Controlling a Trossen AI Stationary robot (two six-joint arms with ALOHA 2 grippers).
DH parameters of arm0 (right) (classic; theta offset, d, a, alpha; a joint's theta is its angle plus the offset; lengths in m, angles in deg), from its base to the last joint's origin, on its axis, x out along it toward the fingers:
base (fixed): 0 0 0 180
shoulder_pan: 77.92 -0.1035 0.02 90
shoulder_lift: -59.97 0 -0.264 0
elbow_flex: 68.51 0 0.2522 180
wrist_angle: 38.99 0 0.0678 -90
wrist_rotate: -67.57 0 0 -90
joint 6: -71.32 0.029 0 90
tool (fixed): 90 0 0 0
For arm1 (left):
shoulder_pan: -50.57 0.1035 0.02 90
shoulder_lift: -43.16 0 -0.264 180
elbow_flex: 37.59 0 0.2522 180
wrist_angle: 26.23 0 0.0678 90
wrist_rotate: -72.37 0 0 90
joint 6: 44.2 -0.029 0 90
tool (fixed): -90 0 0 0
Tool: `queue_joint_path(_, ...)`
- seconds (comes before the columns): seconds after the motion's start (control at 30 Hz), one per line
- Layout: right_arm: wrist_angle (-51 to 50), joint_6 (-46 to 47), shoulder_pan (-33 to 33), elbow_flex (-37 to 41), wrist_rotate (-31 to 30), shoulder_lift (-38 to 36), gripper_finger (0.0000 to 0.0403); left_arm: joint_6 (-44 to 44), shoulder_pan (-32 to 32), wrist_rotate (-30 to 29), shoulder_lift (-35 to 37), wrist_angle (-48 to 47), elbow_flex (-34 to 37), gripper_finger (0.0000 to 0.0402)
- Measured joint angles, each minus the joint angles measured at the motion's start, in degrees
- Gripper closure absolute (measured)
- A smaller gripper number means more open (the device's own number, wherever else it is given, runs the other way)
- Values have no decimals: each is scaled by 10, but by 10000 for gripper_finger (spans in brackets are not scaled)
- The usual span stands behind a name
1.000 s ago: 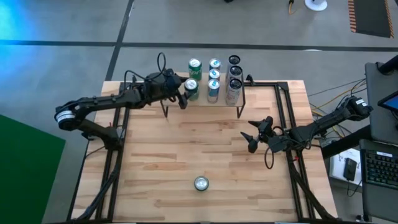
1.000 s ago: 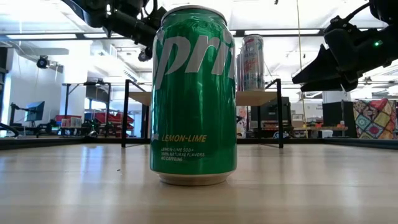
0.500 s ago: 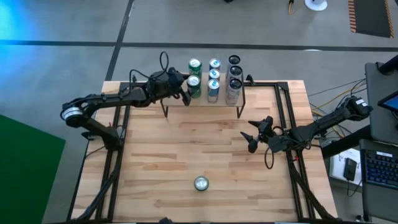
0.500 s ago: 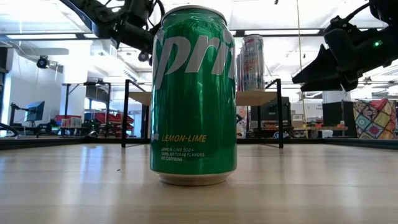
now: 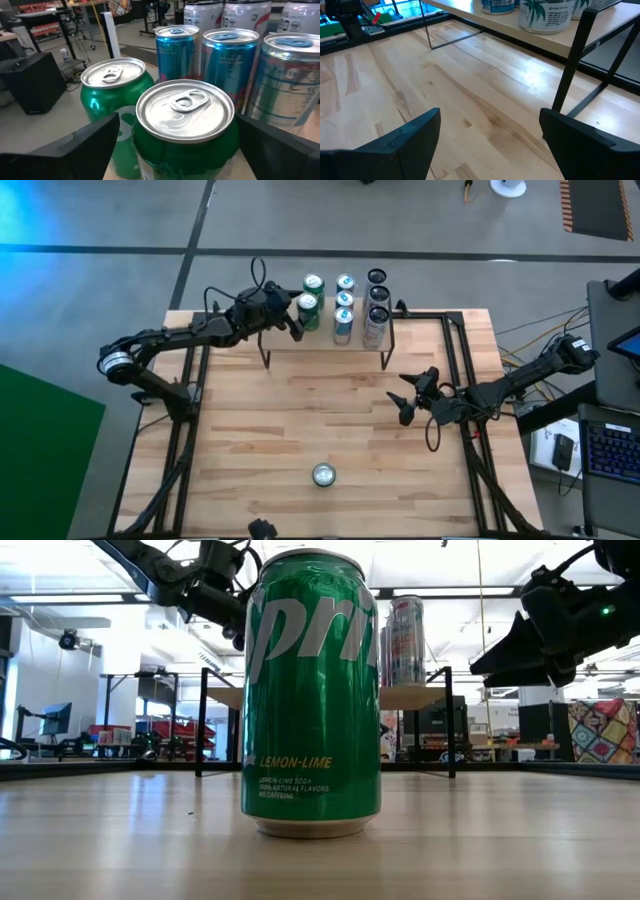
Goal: Place canned beverage on shelf
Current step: Put the top green soda can on the shelf aligned with the other green soda can
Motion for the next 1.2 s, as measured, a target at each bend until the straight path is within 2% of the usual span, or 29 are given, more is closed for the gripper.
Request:
queue_joint_path(0.23, 0, 0, 0, 0, 0, 0, 76, -4, 0, 1, -3, 21, 0, 32)
queue_joint_path(0.33, 0, 0, 0, 0, 0, 0, 76, -1, -4, 20, -17, 21, 0, 32)
queue_joint_path(0.47, 0, 0, 0, 0, 0, 0, 76, 0, -6, 0, -23, 16, 1, 32)
queue_joint_path(0.63, -5, 1, 0, 0, 3, 0, 76, -3, -5, -15, 14, 6, 1, 32)
queue_joint_path(0.97, -60, 54, 0, 0, 4, 0, 76, -8, -5, -16, 101, -148, 0, 31)
queue_joint_path(1.2, -58, 60, 0, 0, 4, 0, 76, -2, -5, -115, 96, -189, 12, 37)
